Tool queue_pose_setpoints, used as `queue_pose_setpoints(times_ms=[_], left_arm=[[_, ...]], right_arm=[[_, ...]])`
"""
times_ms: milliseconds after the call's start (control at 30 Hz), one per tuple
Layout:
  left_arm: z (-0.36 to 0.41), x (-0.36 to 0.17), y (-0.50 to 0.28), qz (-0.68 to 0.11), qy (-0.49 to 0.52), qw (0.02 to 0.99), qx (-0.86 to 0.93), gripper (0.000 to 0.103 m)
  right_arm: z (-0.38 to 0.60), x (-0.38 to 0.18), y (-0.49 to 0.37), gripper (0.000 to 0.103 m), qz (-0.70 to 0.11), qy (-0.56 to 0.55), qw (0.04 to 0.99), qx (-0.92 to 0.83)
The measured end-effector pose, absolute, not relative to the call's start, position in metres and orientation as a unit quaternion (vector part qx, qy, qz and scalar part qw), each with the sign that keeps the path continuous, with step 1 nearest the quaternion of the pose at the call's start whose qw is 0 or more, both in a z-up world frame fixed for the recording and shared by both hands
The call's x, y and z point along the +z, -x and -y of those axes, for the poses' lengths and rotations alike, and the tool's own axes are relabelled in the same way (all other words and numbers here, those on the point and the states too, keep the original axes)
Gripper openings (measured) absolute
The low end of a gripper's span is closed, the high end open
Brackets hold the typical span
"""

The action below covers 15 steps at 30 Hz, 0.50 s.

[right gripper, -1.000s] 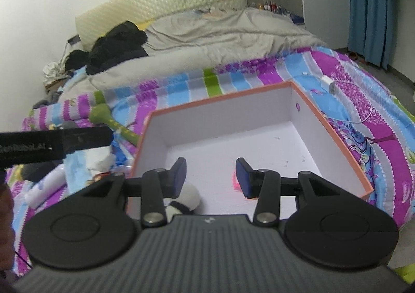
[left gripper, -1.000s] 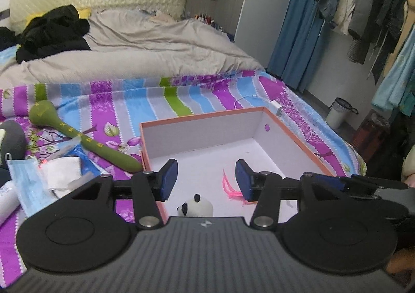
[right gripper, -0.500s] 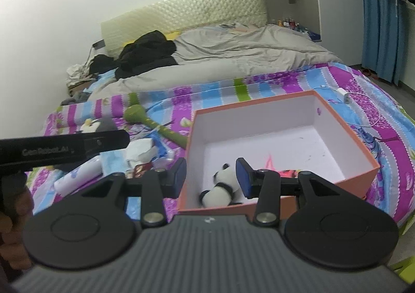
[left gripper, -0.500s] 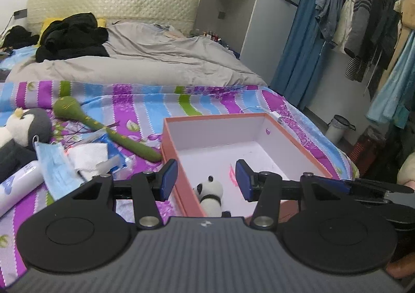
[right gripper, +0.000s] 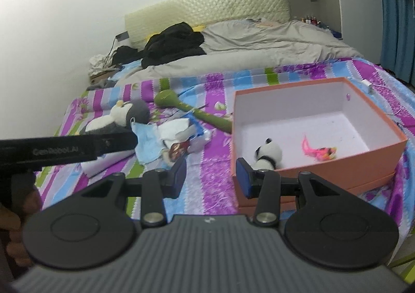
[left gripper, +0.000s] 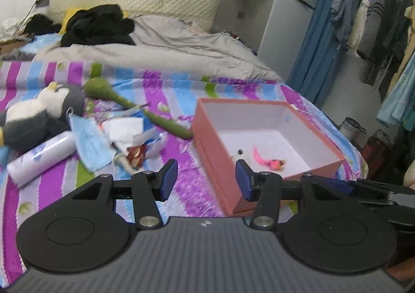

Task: Organize soft objects
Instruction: 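Withdraw both open tools from the pink box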

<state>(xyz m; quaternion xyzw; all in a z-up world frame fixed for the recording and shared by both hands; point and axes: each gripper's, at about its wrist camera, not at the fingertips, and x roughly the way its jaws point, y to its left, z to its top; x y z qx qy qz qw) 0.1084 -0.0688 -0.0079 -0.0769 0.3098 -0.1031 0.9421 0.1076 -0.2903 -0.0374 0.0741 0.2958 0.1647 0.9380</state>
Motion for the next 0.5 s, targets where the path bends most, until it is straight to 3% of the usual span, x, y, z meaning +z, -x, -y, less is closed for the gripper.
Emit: queue_pose_setpoints(times_ms=[500], left_arm=[[0.012,-0.039,-0.064,-0.307,0.094,0.946,-0.042,0.055]], right_arm=[[0.242,-0.073,-0.088,0.045,-0.298,-0.053,0.928,0.215]])
